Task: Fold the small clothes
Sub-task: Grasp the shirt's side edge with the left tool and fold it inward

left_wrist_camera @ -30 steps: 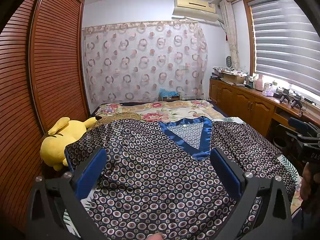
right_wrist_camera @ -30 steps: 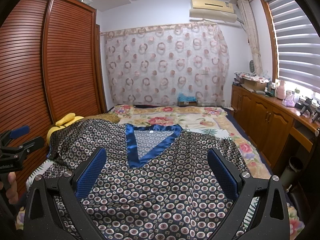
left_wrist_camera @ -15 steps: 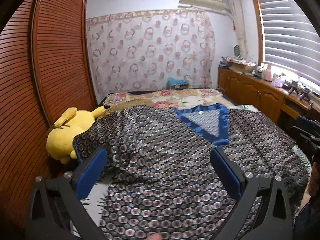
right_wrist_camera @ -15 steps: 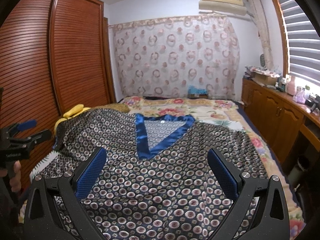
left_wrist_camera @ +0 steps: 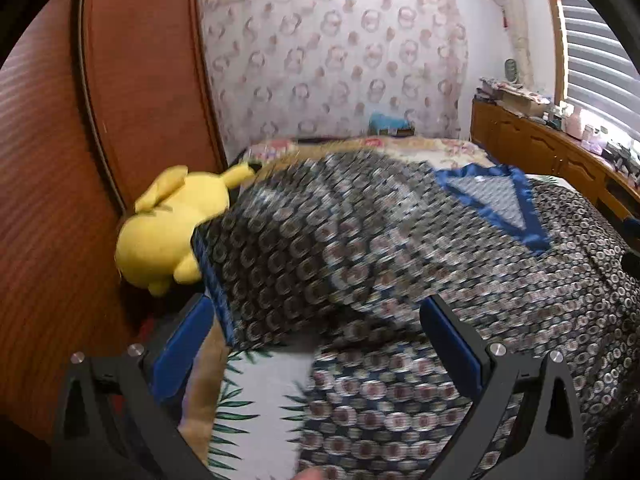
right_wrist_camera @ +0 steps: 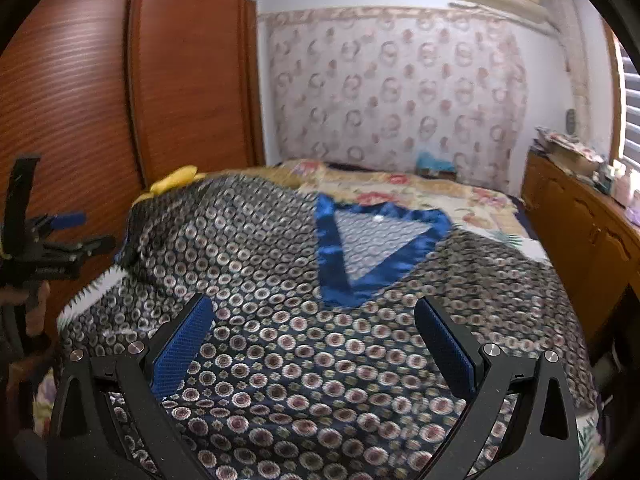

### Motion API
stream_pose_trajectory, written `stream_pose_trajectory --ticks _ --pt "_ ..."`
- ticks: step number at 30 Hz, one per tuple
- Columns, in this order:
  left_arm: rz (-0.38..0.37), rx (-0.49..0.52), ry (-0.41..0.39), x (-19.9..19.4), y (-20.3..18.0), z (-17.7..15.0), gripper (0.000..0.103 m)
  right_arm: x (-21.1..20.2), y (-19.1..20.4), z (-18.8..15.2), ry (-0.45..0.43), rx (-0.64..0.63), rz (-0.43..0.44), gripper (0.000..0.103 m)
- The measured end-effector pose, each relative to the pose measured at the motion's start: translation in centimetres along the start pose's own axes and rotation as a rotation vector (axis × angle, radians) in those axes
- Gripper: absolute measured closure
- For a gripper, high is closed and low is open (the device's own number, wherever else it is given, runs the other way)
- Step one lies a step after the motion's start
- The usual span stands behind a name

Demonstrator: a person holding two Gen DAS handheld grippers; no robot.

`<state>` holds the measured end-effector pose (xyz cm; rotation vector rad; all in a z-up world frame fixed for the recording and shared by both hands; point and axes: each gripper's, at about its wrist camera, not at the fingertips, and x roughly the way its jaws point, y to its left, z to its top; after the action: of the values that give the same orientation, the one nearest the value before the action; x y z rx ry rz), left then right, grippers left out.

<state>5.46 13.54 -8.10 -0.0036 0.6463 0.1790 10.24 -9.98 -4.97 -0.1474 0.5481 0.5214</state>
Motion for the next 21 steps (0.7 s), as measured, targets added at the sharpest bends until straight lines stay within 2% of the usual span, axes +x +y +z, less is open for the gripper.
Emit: stream_pose_trajectory --ticks 5,13,16,21 --pt "-0.043 -0.059 0.057 2.5 3.5 -0.2 0.0 2.5 1.5 -0.1 0.067 -0.046 0.044 0.0" --pt "-0.066 -0.071 0.113 6.4 7.1 0.4 0.003 5.6 3.6 0.6 0.126 -0.099 0.119 0.0" --pt "-0.08 -0.071 0.154 8.1 7.9 0.2 0.007 6.6 4.1 0.6 0.144 -0.102 0.137 0.0" --pt "-0.118 -0.072 0.205 10.2 8.2 -0.5 0.023 7.5 4.6 0.5 0.168 -0.115 0.154 0.0"
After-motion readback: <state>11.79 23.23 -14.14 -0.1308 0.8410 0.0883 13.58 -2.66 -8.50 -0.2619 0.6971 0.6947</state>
